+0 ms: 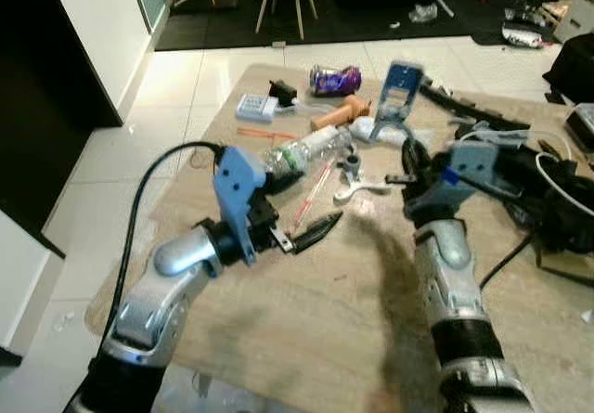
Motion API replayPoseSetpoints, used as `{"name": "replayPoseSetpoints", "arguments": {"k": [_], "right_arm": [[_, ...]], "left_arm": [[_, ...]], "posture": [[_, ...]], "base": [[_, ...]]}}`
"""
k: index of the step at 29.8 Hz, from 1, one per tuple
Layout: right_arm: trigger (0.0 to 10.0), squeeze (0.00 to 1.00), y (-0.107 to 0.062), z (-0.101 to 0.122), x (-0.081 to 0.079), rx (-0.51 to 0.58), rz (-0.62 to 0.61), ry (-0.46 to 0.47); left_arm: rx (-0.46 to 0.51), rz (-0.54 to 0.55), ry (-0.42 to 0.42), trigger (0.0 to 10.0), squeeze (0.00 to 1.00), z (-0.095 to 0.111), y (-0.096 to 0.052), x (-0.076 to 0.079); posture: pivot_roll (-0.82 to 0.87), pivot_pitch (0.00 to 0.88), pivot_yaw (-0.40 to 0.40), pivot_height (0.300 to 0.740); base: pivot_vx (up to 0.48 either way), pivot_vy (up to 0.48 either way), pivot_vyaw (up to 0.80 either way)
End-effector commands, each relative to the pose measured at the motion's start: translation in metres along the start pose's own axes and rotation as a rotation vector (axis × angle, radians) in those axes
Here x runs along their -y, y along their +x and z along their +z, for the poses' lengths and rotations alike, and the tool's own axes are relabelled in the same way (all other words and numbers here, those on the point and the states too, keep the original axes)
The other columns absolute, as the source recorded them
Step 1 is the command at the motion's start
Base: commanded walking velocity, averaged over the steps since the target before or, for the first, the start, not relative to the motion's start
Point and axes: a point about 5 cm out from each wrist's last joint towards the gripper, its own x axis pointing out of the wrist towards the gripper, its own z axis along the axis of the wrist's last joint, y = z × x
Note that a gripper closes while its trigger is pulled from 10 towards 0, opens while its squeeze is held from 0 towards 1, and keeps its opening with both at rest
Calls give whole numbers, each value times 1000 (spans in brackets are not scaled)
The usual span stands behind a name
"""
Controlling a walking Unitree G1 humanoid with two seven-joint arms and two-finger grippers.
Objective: Picking trash to rubbish bin
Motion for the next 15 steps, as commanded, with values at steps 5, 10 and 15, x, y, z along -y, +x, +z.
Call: {"name": "replayPoseSetpoints", "arguments": {"k": [5,10,15], "right_arm": [[0,0,-8,12,-21,41,93,-31],[0,0,-18,2,-27,-58,84,-18],[0,0,-24,-2,-26,-94,100,-99]], "left_arm": [[42,26,-8,10000,0,8,0,-2],[31,88,5,10000,0,5,-1,-8],[18,119,20,10000,0,3,-2,-11]], "posture": [[-18,136,60,740],[-14,122,54,740],[-11,114,50,740]], "base": [[0,0,0],[0,0,0],[0,0,0]]}}
